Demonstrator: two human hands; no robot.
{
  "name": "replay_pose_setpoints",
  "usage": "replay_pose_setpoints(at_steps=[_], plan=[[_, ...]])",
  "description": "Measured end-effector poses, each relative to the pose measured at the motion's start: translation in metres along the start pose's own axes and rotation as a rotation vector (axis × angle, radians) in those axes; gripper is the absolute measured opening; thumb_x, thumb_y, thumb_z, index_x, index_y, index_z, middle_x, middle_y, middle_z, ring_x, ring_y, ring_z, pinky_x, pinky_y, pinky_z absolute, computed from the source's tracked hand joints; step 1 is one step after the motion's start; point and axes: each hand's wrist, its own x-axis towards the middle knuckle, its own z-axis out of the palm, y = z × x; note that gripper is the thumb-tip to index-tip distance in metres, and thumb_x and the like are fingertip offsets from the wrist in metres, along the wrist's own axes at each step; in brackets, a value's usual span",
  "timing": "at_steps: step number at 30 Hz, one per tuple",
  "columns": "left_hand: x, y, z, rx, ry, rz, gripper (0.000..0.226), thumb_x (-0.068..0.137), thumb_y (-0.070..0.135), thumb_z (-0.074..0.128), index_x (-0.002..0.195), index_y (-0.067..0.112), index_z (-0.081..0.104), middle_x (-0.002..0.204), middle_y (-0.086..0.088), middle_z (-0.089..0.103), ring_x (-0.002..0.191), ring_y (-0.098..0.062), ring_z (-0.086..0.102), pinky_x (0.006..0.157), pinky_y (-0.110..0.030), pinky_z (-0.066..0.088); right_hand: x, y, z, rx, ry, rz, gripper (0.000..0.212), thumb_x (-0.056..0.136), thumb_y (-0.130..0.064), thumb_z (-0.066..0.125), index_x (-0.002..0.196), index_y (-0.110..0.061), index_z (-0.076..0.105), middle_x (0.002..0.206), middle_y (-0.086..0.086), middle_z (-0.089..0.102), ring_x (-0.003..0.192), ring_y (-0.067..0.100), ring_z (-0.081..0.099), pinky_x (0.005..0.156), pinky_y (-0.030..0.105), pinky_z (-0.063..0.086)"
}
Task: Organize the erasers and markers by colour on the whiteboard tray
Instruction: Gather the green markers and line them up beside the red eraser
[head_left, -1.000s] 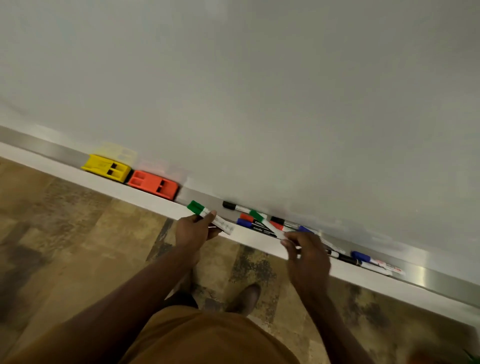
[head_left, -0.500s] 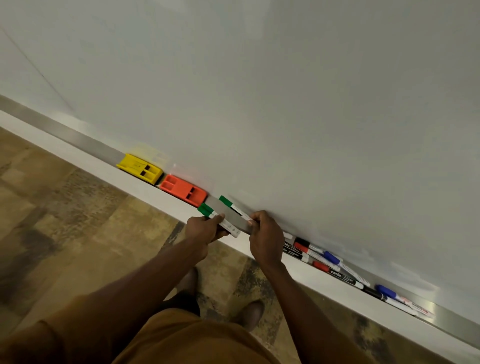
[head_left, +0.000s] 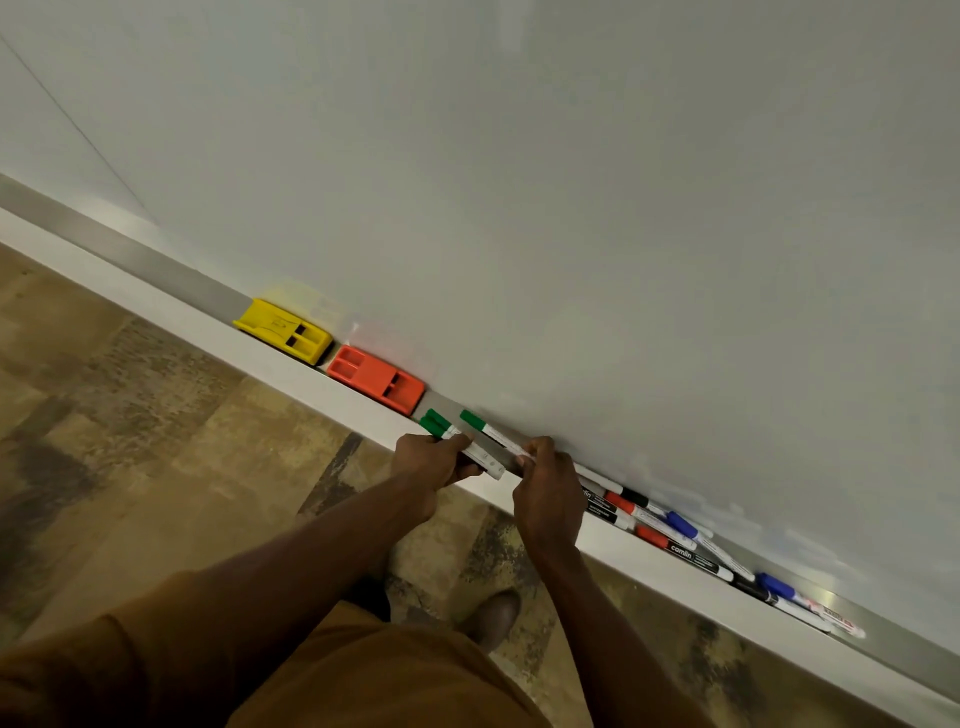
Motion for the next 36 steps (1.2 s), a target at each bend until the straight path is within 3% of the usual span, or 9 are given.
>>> replay_pose_setpoints(at_steps=[6, 12, 17, 21, 27, 36], plan=[[0.000, 0.008, 0.014, -0.024, 0.028, -0.067, 0.026, 0.094, 0.004, 0.079, 0.111, -0.011, 0.065, 0.091, -0.027, 0.080, 0.066, -0.036, 0.081, 0.051, -0.033, 0.064, 0.008, 0.004, 0.004, -0.127, 0.057, -0.140, 0.022, 0.086, -0.008, 0.077, 0.103, -0.013, 0.062, 0.083, 0.008, 0.069, 0.076, 0.026, 0.065, 0.050, 0.034, 0.051], [0.002, 0.014, 0.023, -0.026, 0.037, -0.153, 0.021, 0.093, 0.000, 0.078, 0.105, -0.011, 0.065, 0.076, -0.025, 0.078, 0.059, -0.036, 0.079, 0.046, -0.034, 0.063, 0.014, -0.007, 0.016, -0.157, 0.074, -0.199, 0.018, 0.086, -0.008, 0.074, 0.101, -0.011, 0.066, 0.086, 0.008, 0.070, 0.077, 0.026, 0.067, 0.057, 0.035, 0.054], [0.009, 0.017, 0.027, -0.039, 0.035, -0.174, 0.024, 0.090, -0.002, 0.081, 0.104, -0.013, 0.065, 0.078, -0.028, 0.077, 0.064, -0.042, 0.080, 0.061, -0.044, 0.068, 0.019, -0.009, 0.017, -0.152, 0.078, -0.213, 0.020, 0.082, -0.006, 0.079, 0.100, -0.011, 0.071, 0.089, 0.007, 0.073, 0.079, 0.027, 0.070, 0.058, 0.035, 0.054], [0.011, 0.018, 0.027, -0.016, 0.036, -0.190, 0.025, 0.090, 0.000, 0.082, 0.105, -0.012, 0.065, 0.083, -0.031, 0.077, 0.064, -0.042, 0.080, 0.047, -0.036, 0.064, 0.019, -0.008, 0.014, -0.147, 0.042, -0.228, 0.026, 0.077, -0.003, 0.080, 0.099, -0.013, 0.073, 0.089, 0.006, 0.074, 0.080, 0.028, 0.070, 0.057, 0.035, 0.055], [0.013, 0.013, 0.028, -0.027, 0.046, -0.190, 0.031, 0.087, 0.001, 0.086, 0.106, -0.013, 0.066, 0.083, -0.031, 0.078, 0.063, -0.041, 0.080, 0.051, -0.041, 0.066, 0.020, -0.009, 0.014, -0.156, -0.030, -0.230, 0.024, 0.072, 0.000, 0.079, 0.091, -0.014, 0.075, 0.087, 0.003, 0.073, 0.080, 0.029, 0.067, 0.054, 0.034, 0.051], [0.006, 0.010, 0.024, 0.003, 0.075, -0.125, 0.051, 0.080, 0.017, 0.094, 0.112, -0.011, 0.065, 0.085, -0.024, 0.080, 0.058, -0.036, 0.079, 0.046, -0.033, 0.062, 0.018, -0.015, 0.011, -0.139, -0.058, -0.286, 0.026, 0.071, -0.001, 0.079, 0.094, -0.011, 0.072, 0.085, 0.004, 0.072, 0.075, 0.025, 0.064, 0.052, 0.031, 0.049]])
